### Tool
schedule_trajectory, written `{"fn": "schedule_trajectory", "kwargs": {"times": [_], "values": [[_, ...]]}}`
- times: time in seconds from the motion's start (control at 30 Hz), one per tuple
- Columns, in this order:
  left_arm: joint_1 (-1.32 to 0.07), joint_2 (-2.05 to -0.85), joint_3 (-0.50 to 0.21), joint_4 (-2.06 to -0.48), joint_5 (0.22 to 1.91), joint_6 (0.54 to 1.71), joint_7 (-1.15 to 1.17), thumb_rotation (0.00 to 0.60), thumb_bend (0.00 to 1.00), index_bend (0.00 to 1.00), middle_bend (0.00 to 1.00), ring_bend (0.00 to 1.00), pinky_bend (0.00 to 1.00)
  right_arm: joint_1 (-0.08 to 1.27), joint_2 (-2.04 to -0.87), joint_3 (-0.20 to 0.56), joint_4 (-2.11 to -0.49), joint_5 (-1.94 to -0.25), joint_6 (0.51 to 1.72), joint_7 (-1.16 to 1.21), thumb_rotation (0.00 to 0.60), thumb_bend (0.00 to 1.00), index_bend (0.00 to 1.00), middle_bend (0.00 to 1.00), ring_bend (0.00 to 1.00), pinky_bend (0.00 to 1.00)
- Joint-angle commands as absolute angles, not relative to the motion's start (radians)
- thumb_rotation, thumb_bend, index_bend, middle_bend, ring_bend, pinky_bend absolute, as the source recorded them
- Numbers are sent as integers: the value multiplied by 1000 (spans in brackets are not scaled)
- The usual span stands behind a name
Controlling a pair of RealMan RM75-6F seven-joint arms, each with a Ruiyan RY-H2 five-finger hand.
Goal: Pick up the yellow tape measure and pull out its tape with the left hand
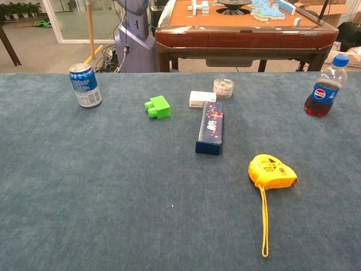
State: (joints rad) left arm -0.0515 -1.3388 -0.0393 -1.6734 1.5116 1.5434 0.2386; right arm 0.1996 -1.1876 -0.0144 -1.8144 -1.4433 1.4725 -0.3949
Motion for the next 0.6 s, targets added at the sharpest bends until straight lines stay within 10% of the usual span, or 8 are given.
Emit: {"fn": "schedule_trajectory", "kwargs": {"times": [0.03,0.6], "values": [[-55,-1342,-41,-1672,1510,1539,239,600,234,297,122,102,0,192,-1188,-11,-1819,-1444,1475,-403,600,136,236,256,198,218],[-46,-1347,-31,-1661,1513,1548,218,600,234,297,122,102,0,326,-1319,63,-1748,-1236,1177,-450,600,165,275,256,198,217]]}}
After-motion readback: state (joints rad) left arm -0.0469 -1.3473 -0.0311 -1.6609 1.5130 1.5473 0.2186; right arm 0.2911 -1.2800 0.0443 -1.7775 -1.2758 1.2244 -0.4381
